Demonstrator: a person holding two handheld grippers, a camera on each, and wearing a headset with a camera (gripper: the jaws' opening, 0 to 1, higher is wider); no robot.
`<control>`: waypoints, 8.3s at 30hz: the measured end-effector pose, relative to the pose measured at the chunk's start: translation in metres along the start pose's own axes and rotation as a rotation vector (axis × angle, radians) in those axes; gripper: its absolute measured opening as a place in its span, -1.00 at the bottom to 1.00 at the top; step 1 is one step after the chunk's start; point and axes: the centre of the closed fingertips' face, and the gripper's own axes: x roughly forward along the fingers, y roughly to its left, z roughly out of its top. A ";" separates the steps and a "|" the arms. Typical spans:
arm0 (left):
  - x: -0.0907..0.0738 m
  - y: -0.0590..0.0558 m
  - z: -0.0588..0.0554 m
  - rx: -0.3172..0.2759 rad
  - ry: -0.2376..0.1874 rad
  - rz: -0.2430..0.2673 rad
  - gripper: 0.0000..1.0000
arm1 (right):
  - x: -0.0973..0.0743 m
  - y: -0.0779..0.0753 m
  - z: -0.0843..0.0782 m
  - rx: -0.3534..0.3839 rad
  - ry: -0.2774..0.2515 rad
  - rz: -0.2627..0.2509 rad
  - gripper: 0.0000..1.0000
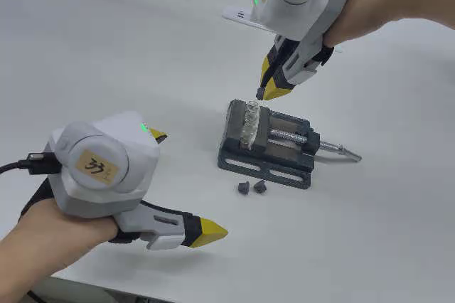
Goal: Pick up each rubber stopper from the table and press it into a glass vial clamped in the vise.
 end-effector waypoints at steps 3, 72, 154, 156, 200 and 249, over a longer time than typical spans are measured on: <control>0.000 0.001 -0.002 -0.004 0.004 0.001 0.98 | 0.005 0.001 0.000 0.005 0.012 0.010 -0.89; 0.002 -0.001 -0.006 -0.028 0.001 -0.008 0.97 | 0.021 -0.005 -0.002 0.278 -0.056 -0.029 -0.91; 0.007 0.006 -0.010 -0.061 0.013 -0.005 0.95 | 0.018 -0.004 0.001 0.264 -0.100 0.036 -1.00; 0.007 0.005 -0.010 -0.061 0.015 -0.005 0.95 | 0.018 -0.004 0.001 0.259 -0.089 0.046 -1.00; 0.019 0.016 0.000 -0.113 -0.011 0.002 0.93 | 0.027 -0.009 -0.002 0.300 0.006 0.118 -1.00; -0.009 0.012 0.028 -0.045 -0.028 0.055 0.93 | 0.018 0.005 0.004 0.281 -0.034 -0.018 -1.00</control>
